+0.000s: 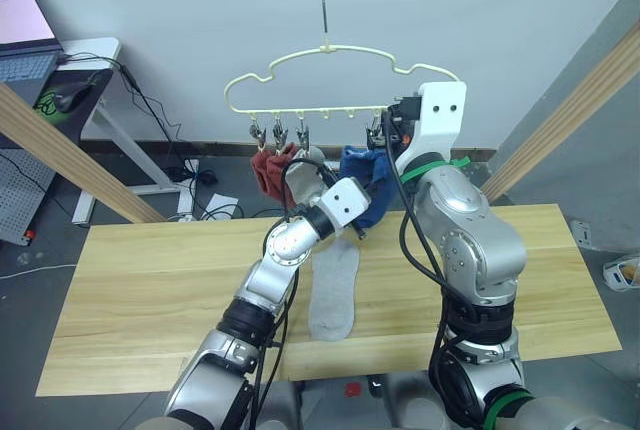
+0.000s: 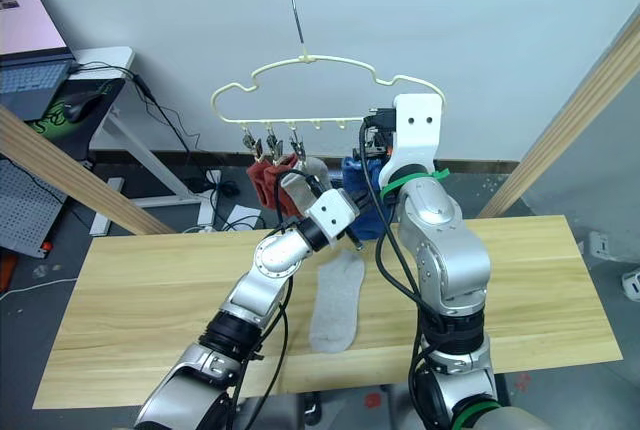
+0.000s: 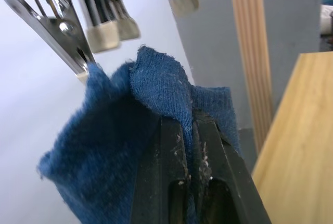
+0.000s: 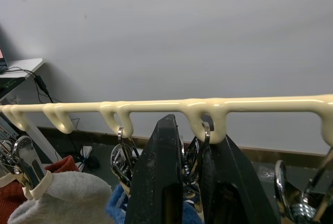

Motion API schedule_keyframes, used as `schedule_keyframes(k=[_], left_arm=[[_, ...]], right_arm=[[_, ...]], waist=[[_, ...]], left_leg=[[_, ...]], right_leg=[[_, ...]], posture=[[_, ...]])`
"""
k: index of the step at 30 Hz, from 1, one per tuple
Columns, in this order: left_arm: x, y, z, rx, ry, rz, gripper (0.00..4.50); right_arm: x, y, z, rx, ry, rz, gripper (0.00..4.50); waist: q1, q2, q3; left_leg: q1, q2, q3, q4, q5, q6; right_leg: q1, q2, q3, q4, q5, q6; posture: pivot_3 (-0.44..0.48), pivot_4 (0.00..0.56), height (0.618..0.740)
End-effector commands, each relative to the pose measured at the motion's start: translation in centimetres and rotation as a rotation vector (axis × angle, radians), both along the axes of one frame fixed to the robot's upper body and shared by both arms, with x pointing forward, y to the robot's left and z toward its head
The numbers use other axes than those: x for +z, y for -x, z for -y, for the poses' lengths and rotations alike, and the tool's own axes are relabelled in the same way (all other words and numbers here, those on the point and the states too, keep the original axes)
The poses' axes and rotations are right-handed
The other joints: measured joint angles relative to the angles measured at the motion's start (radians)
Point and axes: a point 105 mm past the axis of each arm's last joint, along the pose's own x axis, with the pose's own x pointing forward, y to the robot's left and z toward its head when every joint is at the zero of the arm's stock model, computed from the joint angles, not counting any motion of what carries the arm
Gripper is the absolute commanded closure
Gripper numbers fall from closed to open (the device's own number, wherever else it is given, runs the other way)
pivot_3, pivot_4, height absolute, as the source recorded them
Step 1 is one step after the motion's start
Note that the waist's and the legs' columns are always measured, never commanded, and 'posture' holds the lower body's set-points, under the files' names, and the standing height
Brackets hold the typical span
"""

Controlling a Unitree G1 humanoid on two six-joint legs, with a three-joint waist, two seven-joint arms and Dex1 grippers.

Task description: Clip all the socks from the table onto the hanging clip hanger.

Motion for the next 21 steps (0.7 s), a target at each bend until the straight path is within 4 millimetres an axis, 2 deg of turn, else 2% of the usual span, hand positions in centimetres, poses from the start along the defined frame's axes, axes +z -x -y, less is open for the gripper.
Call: schedule_keyframes(k=[1, 21], left_arm=[[1.2, 0.0, 0.2, 0.006, 0.035, 0.054, 4.5], [2.5, 0.2, -0.1, 0.004, 0.118, 0.09, 4.5]], right_arm=[[1.9, 1.0, -0.3, 0.023, -0.008, 0.081, 4.43], [0.9, 0.8, 0.0, 0.006, 0.025, 0.064, 4.43]], waist=[[-0.002, 0.0, 0.0], [-0.003, 0.0, 0.0]], left_leg=[[0.0, 0.0, 0.0, 0.0, 0.0, 0.0], [0.0, 0.0, 0.0, 0.0, 0.0, 0.0]], right_leg=[[0.0, 0.0, 0.0, 0.0, 0.0, 0.0], [0.0, 0.0, 0.0, 0.0, 0.0, 0.0]], posture=[[-0.213, 0.286, 0.738], [-0.207, 0.288, 0.738]])
